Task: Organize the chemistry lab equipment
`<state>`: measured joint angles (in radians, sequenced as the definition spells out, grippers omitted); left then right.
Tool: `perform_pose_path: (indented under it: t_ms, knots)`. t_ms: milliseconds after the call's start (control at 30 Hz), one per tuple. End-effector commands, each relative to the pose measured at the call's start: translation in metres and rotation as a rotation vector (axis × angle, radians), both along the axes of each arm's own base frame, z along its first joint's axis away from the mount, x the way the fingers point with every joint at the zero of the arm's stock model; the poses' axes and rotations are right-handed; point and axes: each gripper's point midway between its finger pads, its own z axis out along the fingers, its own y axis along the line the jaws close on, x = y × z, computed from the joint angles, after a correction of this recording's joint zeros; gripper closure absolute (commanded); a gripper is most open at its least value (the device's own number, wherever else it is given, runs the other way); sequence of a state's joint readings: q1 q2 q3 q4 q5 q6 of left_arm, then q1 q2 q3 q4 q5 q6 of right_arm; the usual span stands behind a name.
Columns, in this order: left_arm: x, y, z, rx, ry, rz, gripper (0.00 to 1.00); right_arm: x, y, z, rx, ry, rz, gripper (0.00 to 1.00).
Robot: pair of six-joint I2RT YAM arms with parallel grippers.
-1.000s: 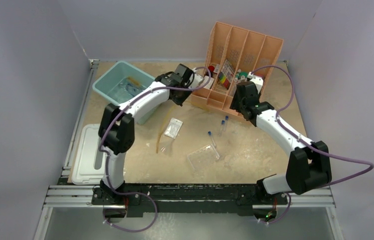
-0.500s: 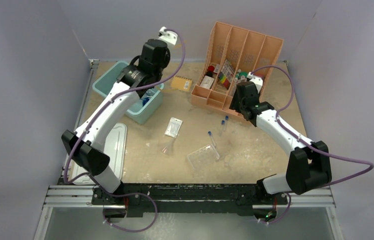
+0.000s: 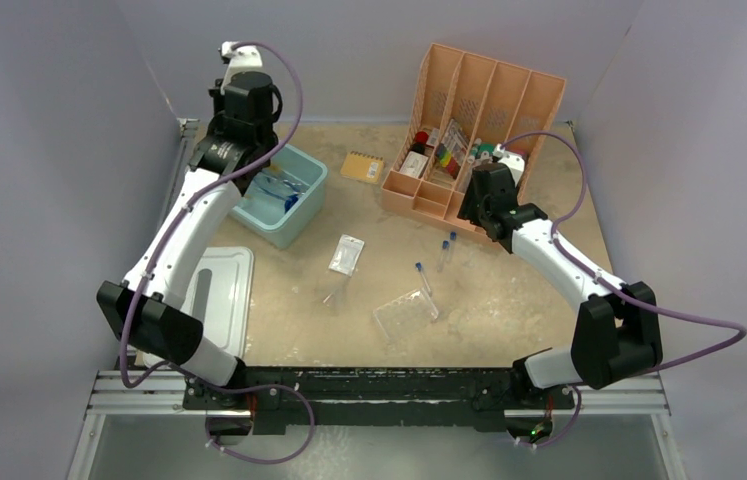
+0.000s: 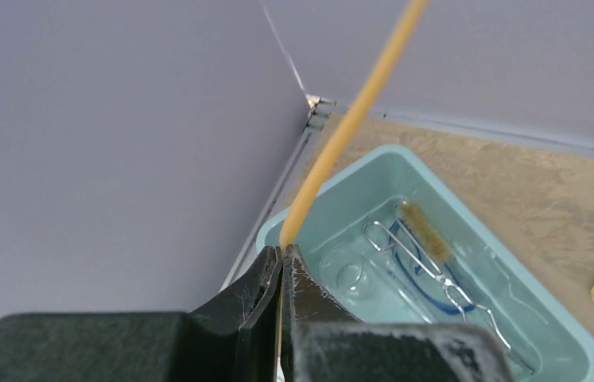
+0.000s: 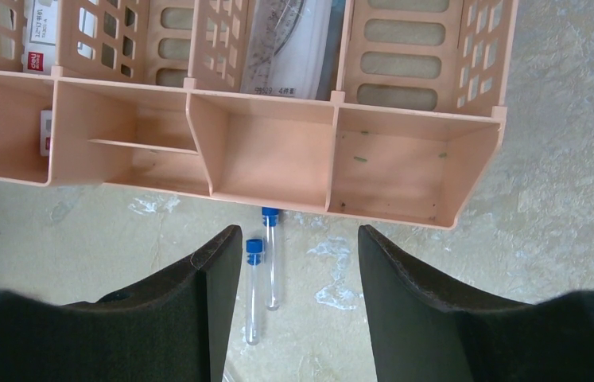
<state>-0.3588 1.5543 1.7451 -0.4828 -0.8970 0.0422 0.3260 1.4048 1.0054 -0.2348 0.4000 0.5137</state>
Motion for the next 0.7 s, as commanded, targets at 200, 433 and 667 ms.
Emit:
perform_pose_path:
  t_ms: [200,433,667]
  knots:
    - [0.012,0.029,-0.056,-0.178,-0.048,0.064,1.0,0.005,-0.001,0.011,0.01,-0.034,-0.008,0.42]
    - [0.019,0.023,-0.117,-0.38,0.024,0.093,1.0,0.004,-0.002,0.012,0.006,-0.044,-0.013,0.42]
    - [0.019,0.017,-0.178,-0.468,0.165,0.17,1.0,0.003,-0.002,0.012,0.009,-0.042,-0.01,0.42]
